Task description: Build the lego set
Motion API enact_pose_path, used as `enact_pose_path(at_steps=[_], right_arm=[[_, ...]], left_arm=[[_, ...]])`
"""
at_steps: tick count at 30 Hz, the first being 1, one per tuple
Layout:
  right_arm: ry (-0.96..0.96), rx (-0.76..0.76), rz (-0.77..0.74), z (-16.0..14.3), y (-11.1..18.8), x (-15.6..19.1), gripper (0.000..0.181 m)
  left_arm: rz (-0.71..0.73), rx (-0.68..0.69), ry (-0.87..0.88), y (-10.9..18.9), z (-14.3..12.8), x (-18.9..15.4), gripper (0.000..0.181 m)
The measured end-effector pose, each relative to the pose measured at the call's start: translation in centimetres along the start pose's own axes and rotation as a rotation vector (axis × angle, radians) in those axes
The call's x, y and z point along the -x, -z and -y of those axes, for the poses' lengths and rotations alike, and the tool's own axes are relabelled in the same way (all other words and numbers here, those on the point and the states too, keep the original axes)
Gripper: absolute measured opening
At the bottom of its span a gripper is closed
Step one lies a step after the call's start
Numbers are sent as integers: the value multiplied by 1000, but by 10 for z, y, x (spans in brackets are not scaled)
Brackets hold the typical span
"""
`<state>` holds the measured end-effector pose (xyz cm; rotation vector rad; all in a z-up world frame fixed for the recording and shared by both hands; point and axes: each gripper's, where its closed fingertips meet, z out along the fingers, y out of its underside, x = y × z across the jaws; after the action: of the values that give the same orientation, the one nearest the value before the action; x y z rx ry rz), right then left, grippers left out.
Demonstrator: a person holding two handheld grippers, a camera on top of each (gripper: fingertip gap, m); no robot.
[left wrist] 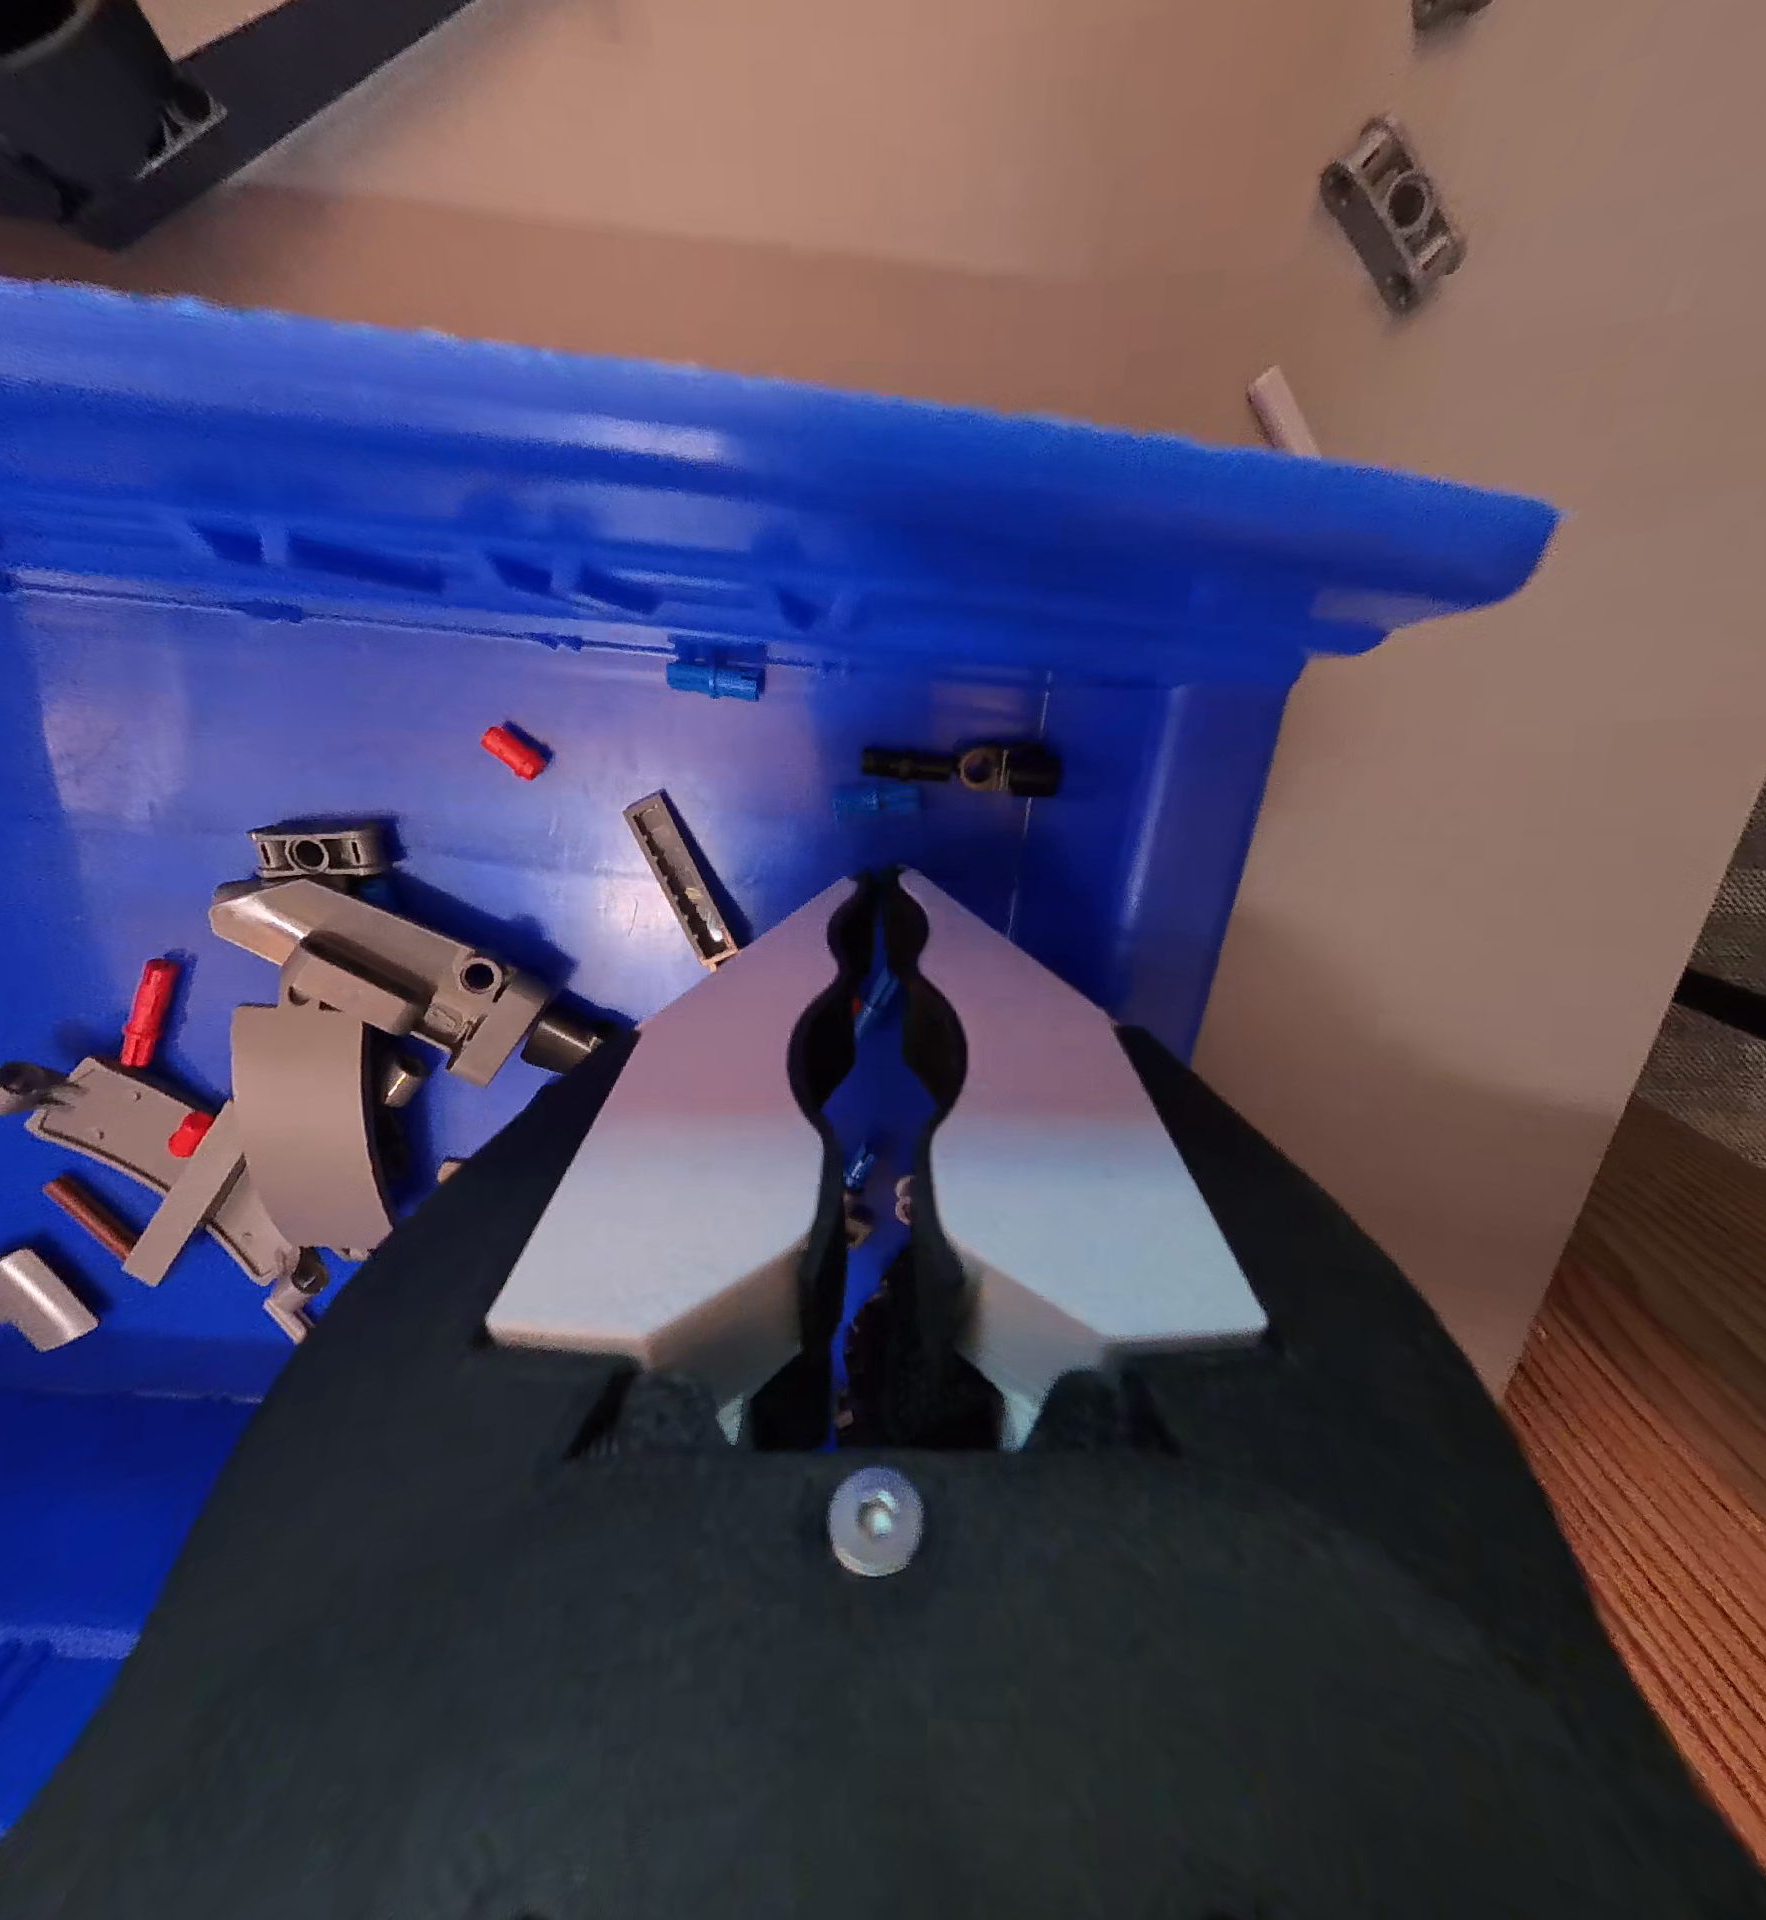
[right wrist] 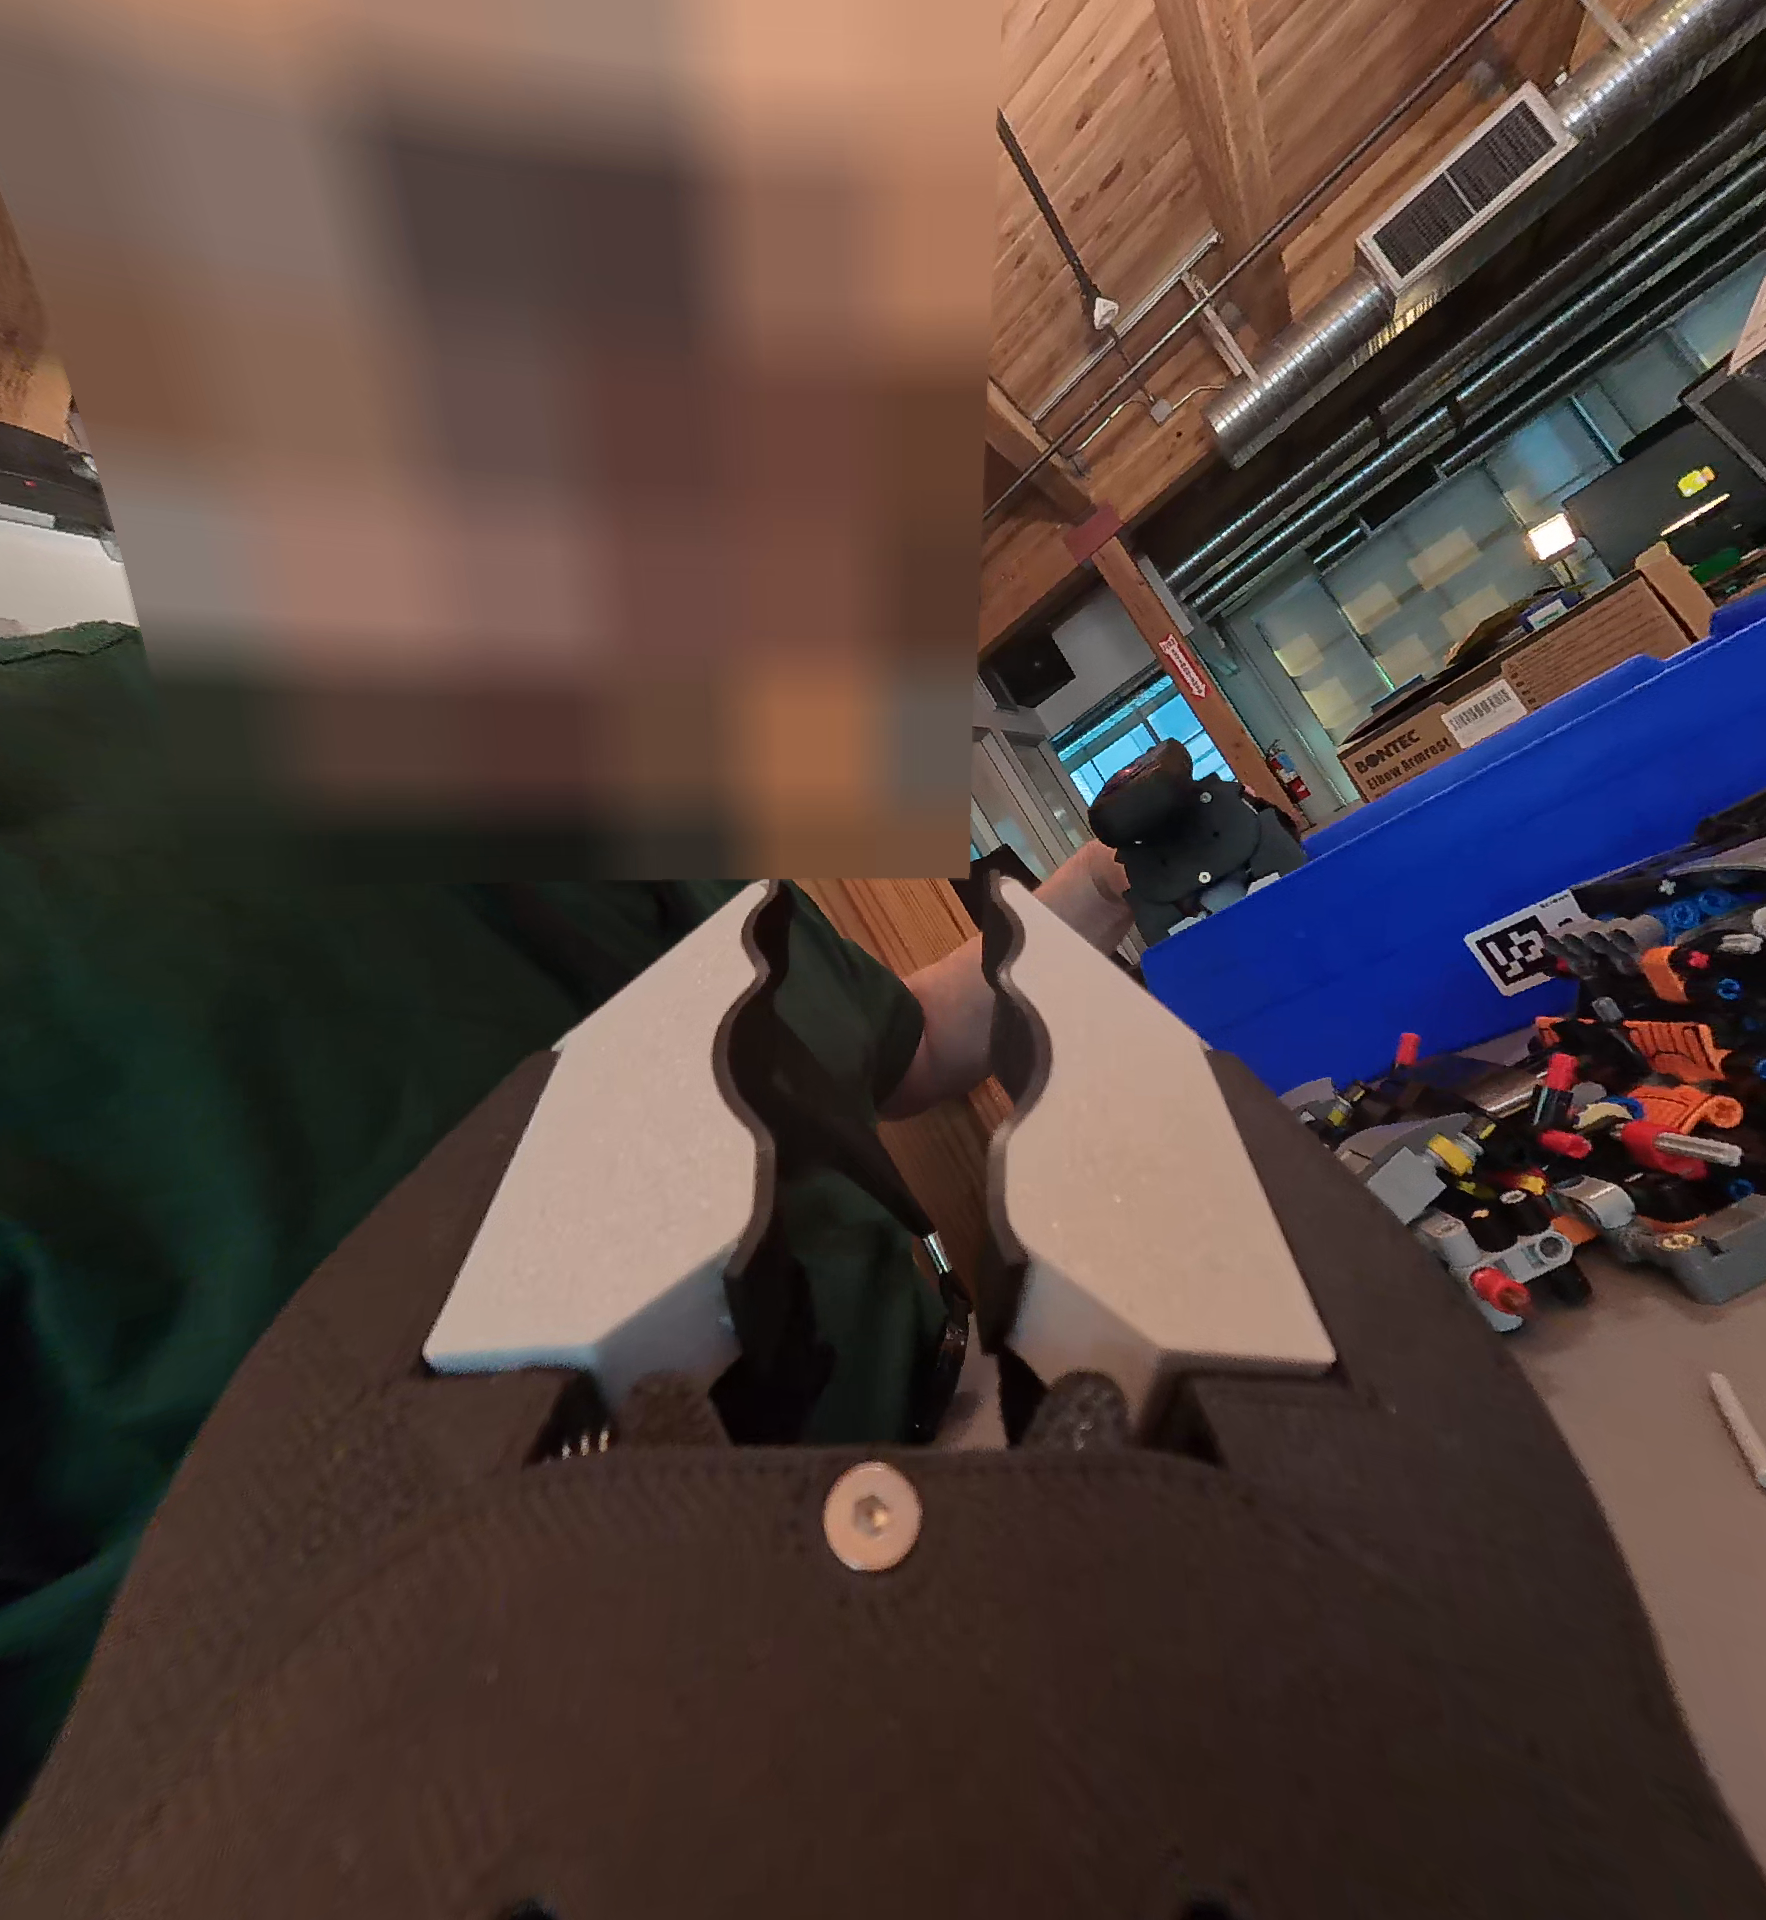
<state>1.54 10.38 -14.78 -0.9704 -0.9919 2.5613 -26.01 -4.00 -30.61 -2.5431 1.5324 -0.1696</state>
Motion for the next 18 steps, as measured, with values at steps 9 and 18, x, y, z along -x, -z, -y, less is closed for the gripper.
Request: enact_pose_path(at_steps=[9, 18], right_arm=[[-26, -49, 13, 8, 5, 0, 36], [-40, -71, 10, 12, 7, -2, 36]], left_arm=[[10, -94, 12, 6, 19, 0, 22], [5, -91, -1, -2, 17, 3, 18]])
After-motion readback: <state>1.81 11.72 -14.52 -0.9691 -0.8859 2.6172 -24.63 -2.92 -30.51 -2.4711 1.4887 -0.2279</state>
